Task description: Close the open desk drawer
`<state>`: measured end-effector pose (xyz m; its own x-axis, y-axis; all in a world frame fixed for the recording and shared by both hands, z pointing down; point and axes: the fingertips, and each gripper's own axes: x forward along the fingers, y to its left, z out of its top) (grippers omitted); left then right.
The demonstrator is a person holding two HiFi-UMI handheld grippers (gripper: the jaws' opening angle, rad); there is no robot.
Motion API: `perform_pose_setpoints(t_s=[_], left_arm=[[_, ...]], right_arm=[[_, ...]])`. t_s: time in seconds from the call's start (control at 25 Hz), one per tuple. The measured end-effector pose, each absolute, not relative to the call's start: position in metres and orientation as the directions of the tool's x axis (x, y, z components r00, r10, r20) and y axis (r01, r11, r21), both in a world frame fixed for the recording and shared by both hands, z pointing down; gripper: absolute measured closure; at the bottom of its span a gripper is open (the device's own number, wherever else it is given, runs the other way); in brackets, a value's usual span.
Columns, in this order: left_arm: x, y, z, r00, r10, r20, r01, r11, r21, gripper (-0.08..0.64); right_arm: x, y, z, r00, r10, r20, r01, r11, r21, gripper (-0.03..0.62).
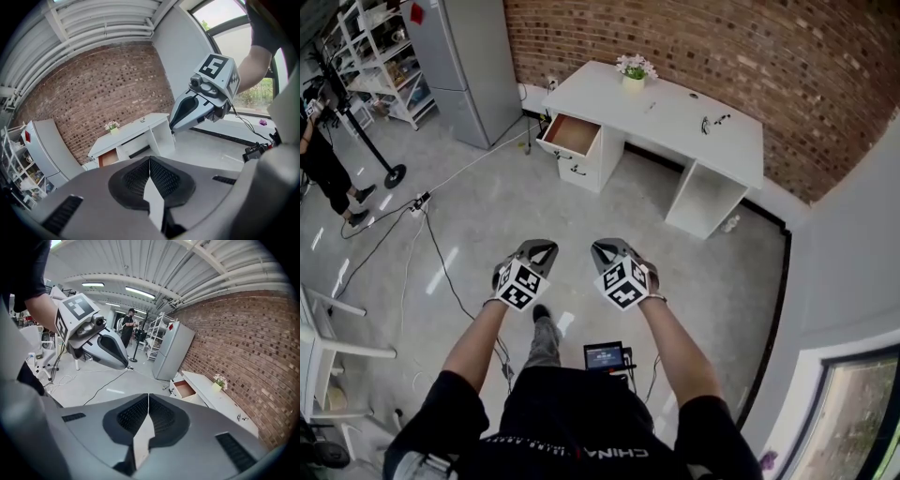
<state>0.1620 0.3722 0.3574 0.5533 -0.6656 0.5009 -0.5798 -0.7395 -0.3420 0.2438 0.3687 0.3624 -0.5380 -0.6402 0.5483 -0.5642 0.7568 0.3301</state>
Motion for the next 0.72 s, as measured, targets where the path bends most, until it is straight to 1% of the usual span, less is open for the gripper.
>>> perform_pose_setpoints(t_s=[0.16,0.32,0.52,0.72], left_arm=[[0.136,0.314,0.368,0.563,-0.662,0.496,-0.573,-0.744,-0.343,0.548],[0.100,0.242,0.366,0.579,-0.647,0.497,-0.558,-0.758,-0.337,0.548],[0.053,0.155,0.349,0.611,-0.625,0.486,-0.525,-0.779,-0.343,0.548],[0.017,0.090,0.354,0.621,-0.616,0.486,-0.519,-0.787,-0.334,0.548]], right_arm=[[0.222,0.310,0.374,-0.517,-0.649,0.559,-0.574,0.747,0.337,0.575],[0.183,0.243,0.368,-0.496,-0.655,0.570,-0.572,0.740,0.354,0.575],[0.138,0.152,0.352,-0.461,-0.686,0.562,-0.626,0.701,0.342,0.576],[0.105,0.090,0.357,-0.446,-0.696,0.562,-0.646,0.685,0.336,0.575]])
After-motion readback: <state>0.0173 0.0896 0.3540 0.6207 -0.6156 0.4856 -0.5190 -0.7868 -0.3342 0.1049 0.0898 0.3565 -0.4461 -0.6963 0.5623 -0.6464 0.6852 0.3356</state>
